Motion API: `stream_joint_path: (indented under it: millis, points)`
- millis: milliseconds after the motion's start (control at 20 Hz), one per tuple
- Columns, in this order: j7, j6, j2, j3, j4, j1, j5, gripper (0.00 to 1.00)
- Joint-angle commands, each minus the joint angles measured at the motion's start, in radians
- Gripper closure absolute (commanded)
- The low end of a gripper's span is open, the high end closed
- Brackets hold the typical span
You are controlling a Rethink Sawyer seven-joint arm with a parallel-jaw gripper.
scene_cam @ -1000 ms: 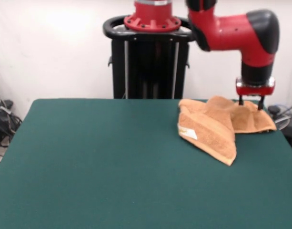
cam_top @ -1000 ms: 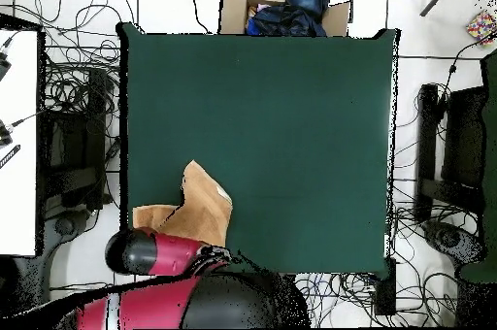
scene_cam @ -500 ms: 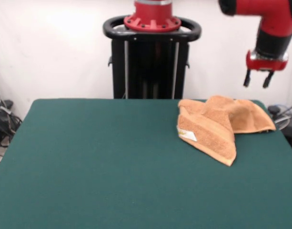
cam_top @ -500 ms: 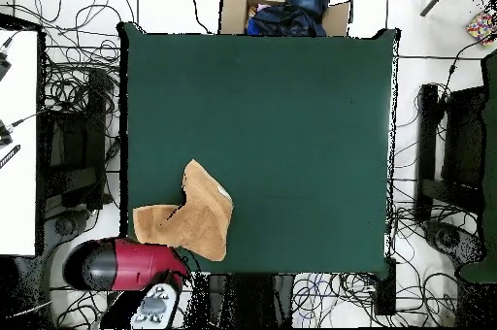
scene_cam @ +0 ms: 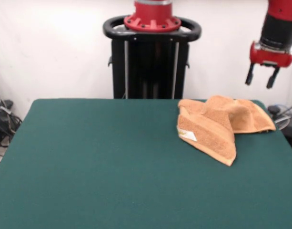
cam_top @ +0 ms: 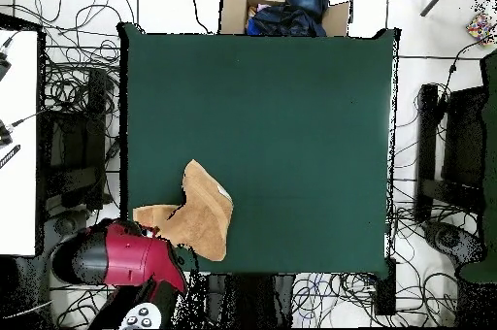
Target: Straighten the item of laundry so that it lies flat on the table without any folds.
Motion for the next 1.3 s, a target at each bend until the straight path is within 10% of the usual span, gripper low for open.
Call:
stream_joint_path:
  millis: [50, 1300]
  points:
    - [0.362, -0.145, 0.160, -0.135, -0.132, 0.044, 0.097, 0.00]
    - [0.188, -0.284, 0.398, -0.013, -0.188, -0.099, 0.021, 0.00]
